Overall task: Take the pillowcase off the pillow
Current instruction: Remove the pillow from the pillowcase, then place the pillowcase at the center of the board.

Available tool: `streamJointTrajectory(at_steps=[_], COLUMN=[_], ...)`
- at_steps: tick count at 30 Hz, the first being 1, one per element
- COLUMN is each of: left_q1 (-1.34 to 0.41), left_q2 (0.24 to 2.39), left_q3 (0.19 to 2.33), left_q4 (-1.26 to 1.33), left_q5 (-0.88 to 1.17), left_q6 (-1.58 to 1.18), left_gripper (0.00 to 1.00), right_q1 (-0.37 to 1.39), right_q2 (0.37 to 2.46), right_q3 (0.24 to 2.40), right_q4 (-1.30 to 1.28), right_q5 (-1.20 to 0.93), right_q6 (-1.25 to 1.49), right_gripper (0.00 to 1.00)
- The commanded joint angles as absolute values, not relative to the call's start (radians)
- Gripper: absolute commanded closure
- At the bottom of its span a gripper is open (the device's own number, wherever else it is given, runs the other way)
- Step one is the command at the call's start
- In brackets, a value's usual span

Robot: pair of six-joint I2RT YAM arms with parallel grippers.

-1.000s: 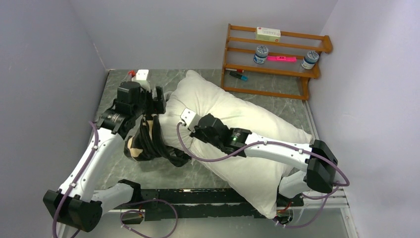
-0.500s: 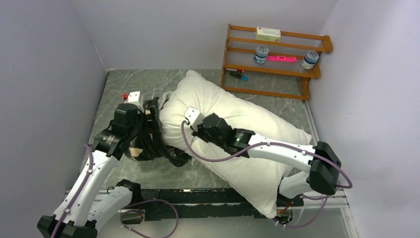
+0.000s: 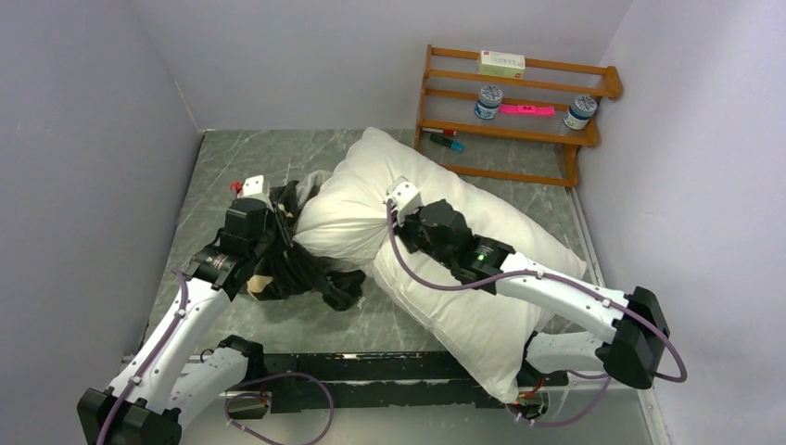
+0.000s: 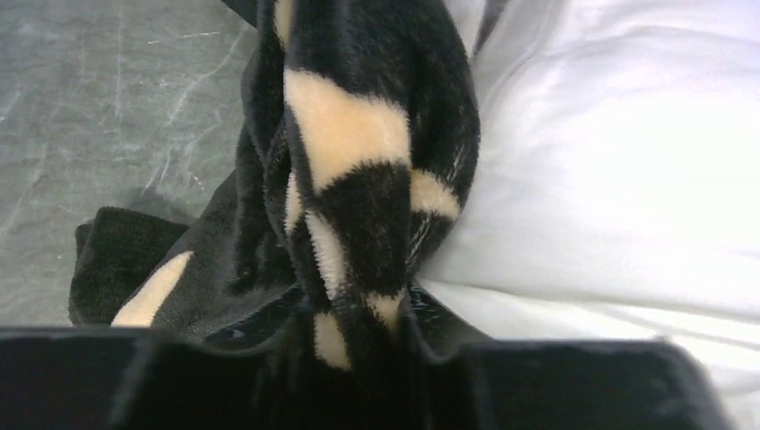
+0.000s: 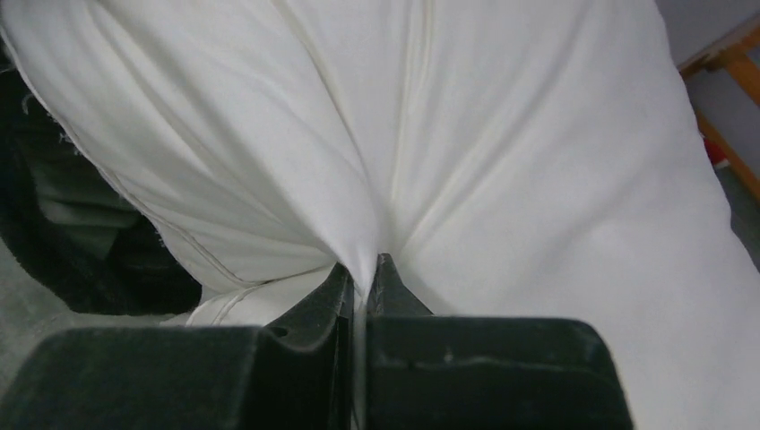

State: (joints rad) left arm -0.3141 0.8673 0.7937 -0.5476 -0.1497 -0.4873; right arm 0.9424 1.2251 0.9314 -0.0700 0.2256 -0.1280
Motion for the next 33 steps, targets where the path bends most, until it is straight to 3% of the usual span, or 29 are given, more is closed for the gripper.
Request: streamJointTrajectory(at_steps=[1, 6, 21, 28, 33], left_q1=[-0.311, -0.31, -0.308, -0.335, -0.342], left_q2=[0.896, 0.92, 0.975, 0.999, 0.985], left_q3=[0.813, 0.889, 1.409, 1.585, 1.394], left_q4=[-0.561, -0.57, -0.606, -0.592, -0.602], left_q5=[-0.285, -0.392, -0.841, -0.642, -0.569], left_q6=[-0.437, -0.388, -0.116, -0.06, -0.124], left_gripper=[0.76, 0.95, 0.93, 0.89, 0.89], right_q1=[0.851, 0.812, 0.769, 0.765, 0.766], right_q2=[1.122, 1.048, 0.938, 0.956, 0.96], right_q3=[0.905, 0.89, 0.85, 0.848, 0.839], right_q4=[-0.161, -0.167, -0.126, -0.099, -0.065], right_q5=[0.419, 0.438, 0.463, 0.437, 0.369], right_q6=[-0.104, -0.088, -0.052, -0.039, -0.023], right_gripper=[1.0, 1.0, 1.0, 1.0, 1.0])
